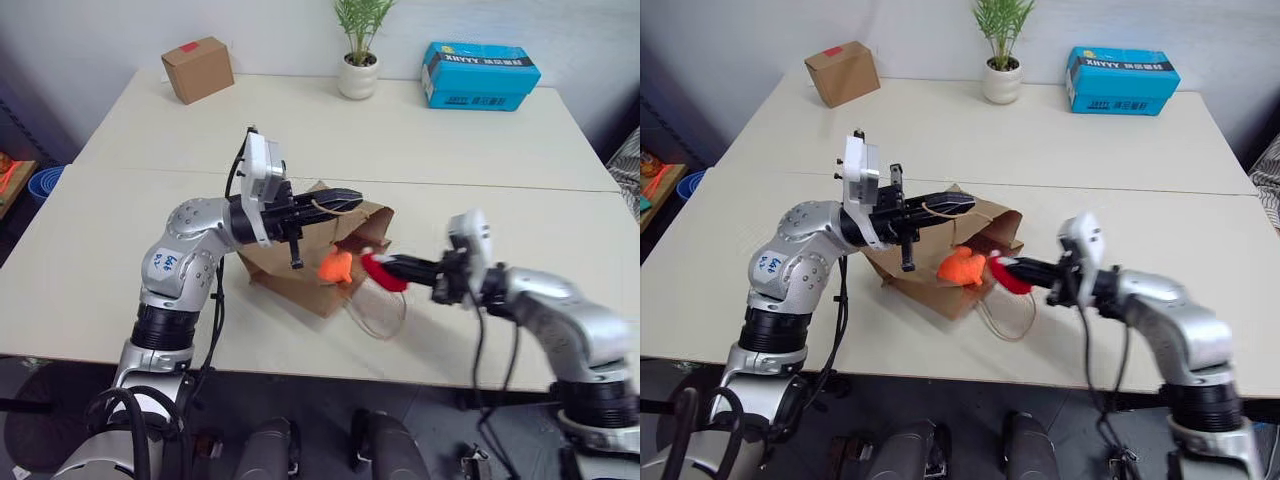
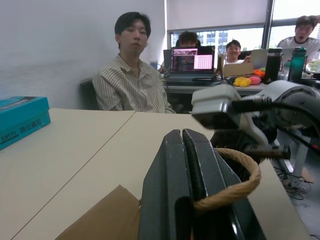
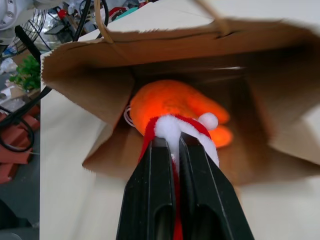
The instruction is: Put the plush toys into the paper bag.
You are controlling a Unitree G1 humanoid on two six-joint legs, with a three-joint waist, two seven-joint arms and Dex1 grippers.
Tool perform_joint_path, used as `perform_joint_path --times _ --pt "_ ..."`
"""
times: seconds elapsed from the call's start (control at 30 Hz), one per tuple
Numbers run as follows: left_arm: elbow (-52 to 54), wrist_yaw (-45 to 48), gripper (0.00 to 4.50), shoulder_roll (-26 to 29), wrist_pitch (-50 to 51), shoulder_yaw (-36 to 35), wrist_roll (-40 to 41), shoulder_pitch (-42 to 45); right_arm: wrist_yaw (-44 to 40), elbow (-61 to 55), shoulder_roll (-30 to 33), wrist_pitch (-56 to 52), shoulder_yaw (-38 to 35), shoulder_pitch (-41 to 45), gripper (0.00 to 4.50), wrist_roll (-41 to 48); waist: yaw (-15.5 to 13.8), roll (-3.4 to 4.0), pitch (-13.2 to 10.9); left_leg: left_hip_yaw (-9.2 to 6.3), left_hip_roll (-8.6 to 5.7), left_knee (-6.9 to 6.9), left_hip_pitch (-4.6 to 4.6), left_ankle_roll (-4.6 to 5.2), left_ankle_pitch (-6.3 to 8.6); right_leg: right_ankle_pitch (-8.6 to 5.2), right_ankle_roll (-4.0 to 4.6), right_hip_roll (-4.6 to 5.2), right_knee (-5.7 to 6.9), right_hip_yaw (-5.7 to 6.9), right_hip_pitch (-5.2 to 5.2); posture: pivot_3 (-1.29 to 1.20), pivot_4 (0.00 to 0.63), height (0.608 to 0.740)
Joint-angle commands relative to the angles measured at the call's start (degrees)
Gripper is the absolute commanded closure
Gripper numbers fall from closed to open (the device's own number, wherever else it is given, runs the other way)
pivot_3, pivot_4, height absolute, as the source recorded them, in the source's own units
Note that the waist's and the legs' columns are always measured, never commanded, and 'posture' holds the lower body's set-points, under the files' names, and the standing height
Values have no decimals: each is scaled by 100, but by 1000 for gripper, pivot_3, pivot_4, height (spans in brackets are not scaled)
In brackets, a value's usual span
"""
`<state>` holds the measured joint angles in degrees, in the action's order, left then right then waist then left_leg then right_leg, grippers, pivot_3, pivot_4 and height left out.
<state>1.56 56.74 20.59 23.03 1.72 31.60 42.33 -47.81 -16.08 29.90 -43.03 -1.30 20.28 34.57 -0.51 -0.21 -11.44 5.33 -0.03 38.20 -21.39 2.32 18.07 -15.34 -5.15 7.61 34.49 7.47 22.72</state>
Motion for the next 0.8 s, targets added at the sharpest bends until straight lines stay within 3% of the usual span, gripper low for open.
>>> perform_joint_path --times 0.03,0.2,0.37,0.5,0.63,0.8 --pt "180 112 4500 16 19 2 106 118 844 592 -655 813 358 590 4488 -800 22 1 -1 3 0 0 -4 0 -2 -1 1 -3 4 0 6 0 150 740" --pt "247 134 4500 17 95 1 140 81 1487 1403 -1296 1654 504 969 4488 -1472 37 0 -1 8 -10 -2 -24 4 -7 -8 10 -18 11 12 29 0 150 740" --pt "271 121 4500 14 125 -24 155 35 1514 1639 -1596 2336 730 989 3074 -1882 58 0 -1 9 -10 -2 -29 5 -8 -8 9 -22 6 13 31 0 150 740" --pt "201 27 4500 -25 136 -140 223 59 616 822 -1051 1513 590 550 1575 -1078 34 0 -1 2 -10 -1 -30 7 -8 -9 9 -21 6 12 30 0 150 740" --pt "171 21 4500 -8 150 -206 239 55 62 328 -420 771 -144 237 230 -10 42 1 -1 4 -11 0 -33 10 -7 -8 7 -19 3 13 30 0 150 740" --pt "204 18 4500 13 173 -227 248 27 -114 493 418 -356 -697 90 230 677 37 0 -1 3 -9 1 -31 13 -6 -8 8 -11 4 13 29 0 150 740"
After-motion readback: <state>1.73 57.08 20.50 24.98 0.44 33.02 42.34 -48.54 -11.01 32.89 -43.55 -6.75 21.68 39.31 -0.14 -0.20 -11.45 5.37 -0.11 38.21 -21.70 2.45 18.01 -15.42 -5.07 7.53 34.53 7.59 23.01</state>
